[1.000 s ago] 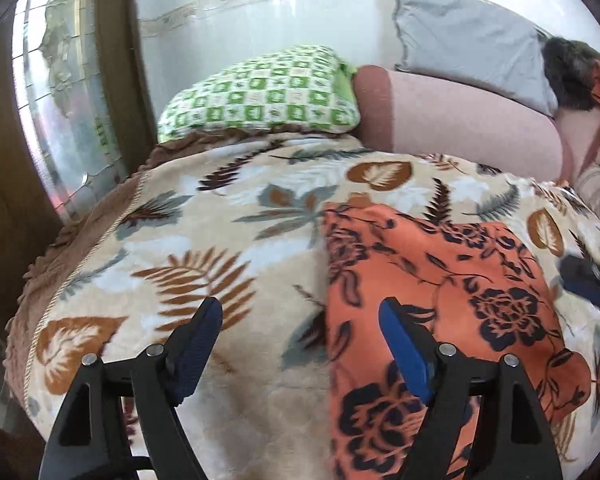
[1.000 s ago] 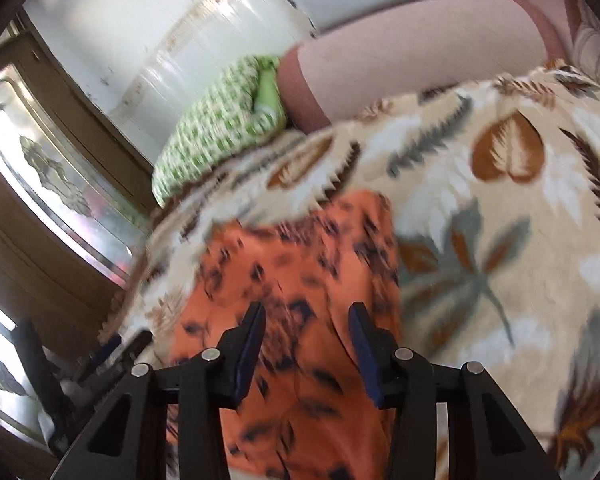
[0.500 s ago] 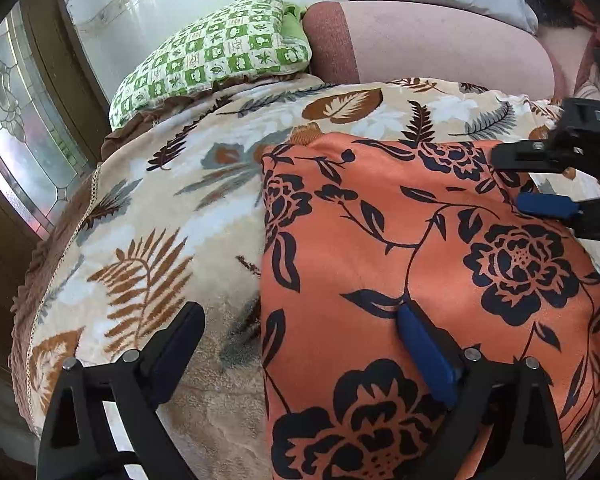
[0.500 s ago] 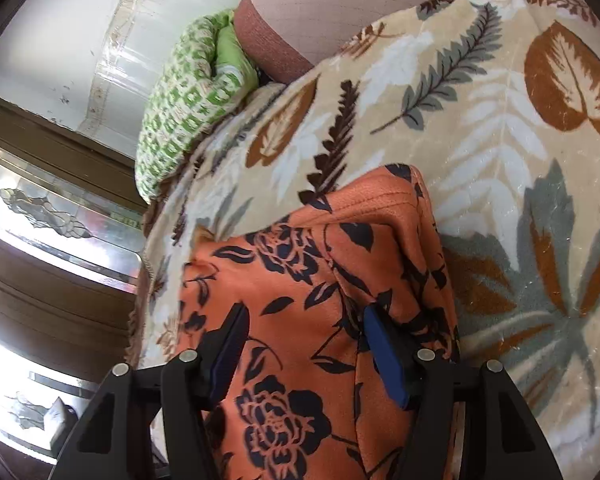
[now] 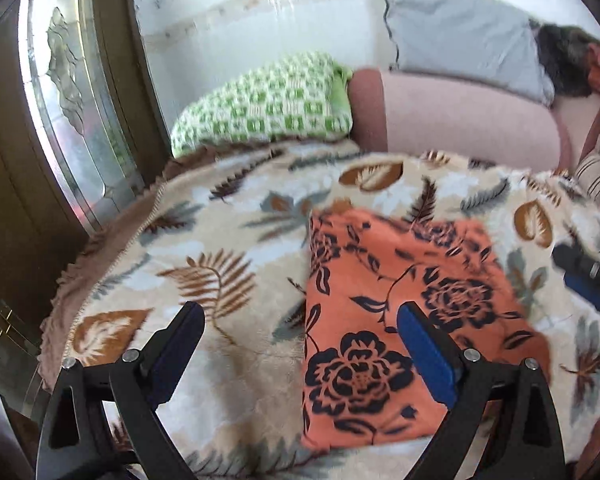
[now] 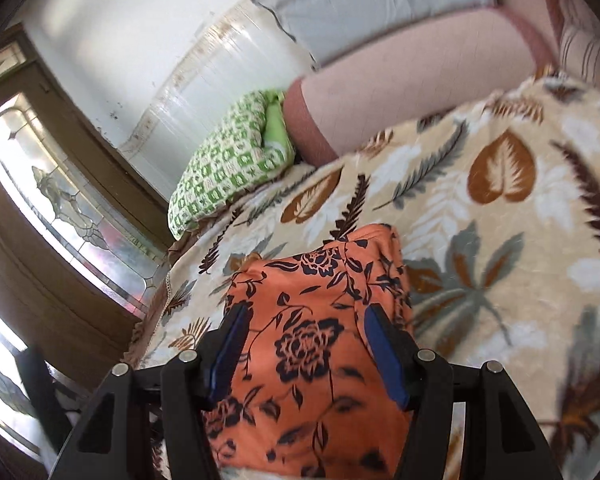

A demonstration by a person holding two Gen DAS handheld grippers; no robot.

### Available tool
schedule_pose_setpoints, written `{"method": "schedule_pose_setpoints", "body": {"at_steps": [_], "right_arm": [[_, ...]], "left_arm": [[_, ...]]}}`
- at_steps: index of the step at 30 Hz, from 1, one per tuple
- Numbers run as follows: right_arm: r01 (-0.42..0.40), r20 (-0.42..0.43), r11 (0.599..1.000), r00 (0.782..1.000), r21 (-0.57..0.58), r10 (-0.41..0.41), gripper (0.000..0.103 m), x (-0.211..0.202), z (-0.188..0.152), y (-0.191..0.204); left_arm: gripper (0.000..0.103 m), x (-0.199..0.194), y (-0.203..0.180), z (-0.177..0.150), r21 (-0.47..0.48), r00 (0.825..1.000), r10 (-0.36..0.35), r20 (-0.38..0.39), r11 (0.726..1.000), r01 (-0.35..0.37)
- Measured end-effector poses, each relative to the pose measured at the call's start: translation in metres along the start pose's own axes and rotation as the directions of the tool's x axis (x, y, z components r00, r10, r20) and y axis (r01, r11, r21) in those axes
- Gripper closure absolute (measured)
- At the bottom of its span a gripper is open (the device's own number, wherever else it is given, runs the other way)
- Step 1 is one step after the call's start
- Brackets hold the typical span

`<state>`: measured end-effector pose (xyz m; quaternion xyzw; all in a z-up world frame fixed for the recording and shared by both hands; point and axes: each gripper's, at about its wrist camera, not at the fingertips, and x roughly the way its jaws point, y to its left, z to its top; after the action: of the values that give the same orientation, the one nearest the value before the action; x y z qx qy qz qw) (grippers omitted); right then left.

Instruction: Fold small clothes

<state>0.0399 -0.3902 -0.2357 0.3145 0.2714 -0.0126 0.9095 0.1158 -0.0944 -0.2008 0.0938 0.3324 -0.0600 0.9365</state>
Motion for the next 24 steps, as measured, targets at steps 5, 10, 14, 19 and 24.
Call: {"method": "schedule_pose_setpoints", "body": {"at_steps": [5, 10, 14, 19, 24], "right_arm": [[0.046, 0.061, 0.996, 0.997, -0.076, -0.042, 0.039, -0.039, -0.015, 0.013], [0.075, 0.109, 0.988, 0.992, -0.135, -0.060, 0.039, -0.074, -0.025, 0.024], [0.106, 0.142, 0.972, 0.987, -0.208, -0.077, 0.038, -0.096, -0.035, 0.037], [0.118, 0.184, 0.958, 0.980, -0.263, -0.070, 0.038, -0.120, -0.040, 0.052], [0.128, 0.227, 0.949, 0.972, -0.288, -0.062, 0.035, -0.137, -0.041, 0.059]], "left_arm": [[0.006, -0.047, 0.011, 0.017, -0.030, 0.997, -0.011, 0.074, 0.999, 0.013], [0.006, -0.084, 0.014, 0.025, -0.034, 0.991, -0.005, 0.137, 0.999, 0.010], [0.006, -0.105, 0.014, 0.029, -0.033, 0.986, -0.010, 0.167, 0.999, 0.015], [0.005, -0.124, 0.012, 0.033, -0.026, 0.981, -0.003, 0.196, 1.000, 0.008], [0.004, -0.142, 0.013, 0.036, -0.031, 0.975, -0.004, 0.223, 0.999, 0.011]]}}
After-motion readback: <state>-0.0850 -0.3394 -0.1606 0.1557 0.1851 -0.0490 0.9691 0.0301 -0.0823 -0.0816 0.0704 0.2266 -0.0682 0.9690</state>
